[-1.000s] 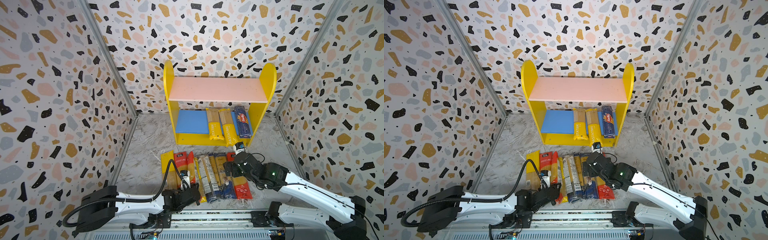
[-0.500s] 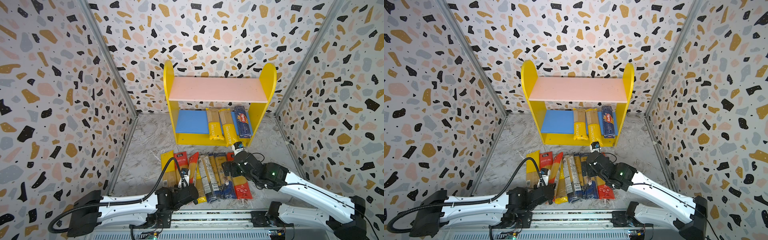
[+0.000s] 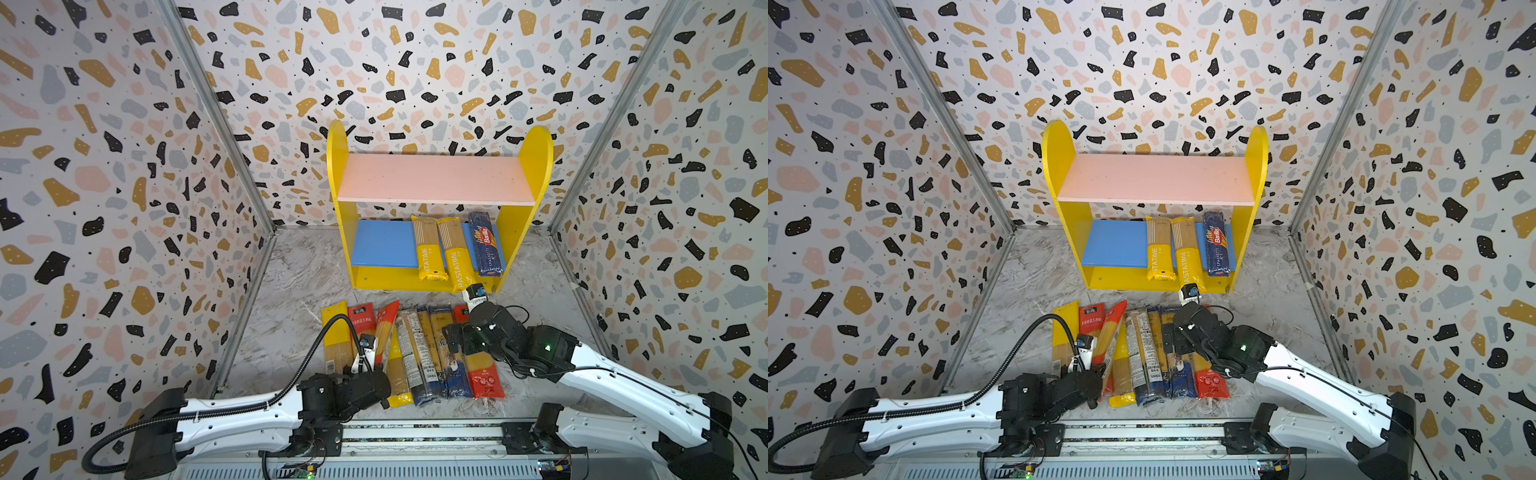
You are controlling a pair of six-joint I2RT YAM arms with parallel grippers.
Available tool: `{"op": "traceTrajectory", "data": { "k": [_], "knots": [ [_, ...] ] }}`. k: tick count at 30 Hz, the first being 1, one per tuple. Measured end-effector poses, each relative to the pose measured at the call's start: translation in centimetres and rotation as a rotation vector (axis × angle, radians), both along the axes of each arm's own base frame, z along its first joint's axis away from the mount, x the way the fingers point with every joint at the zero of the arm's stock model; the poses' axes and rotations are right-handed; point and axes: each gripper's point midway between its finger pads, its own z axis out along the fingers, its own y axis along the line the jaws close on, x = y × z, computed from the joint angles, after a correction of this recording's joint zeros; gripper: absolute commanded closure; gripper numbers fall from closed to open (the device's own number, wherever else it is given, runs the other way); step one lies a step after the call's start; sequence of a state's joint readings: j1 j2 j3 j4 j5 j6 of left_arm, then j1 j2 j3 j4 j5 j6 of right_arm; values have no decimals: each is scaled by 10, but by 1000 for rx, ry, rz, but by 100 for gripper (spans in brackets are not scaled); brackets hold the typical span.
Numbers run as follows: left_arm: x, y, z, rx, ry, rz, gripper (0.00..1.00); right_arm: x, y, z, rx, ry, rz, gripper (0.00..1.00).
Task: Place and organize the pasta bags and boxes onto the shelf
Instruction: 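Grasp the red-labelled spaghetti bag with the left gripper and lift it, then carry the upright red-labelled bag with the left gripper to the blue shelf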
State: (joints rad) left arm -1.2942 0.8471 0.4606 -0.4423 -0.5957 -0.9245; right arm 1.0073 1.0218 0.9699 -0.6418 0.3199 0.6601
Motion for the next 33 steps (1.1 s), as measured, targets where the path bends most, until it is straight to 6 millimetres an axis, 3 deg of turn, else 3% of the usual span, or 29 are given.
{"op": "traceTrajectory", "data": {
  "k": [19,26,33],
  "knots": [
    [24,-1,90,1,-208,28,100,2,4,28,52,-39,23,1],
    [57,-5,121,83,-276,92,100,3,5,44,78,-60,31,1],
    [95,4,125,163,-287,150,100,3,-4,50,90,-64,18,1]
  ]
}}
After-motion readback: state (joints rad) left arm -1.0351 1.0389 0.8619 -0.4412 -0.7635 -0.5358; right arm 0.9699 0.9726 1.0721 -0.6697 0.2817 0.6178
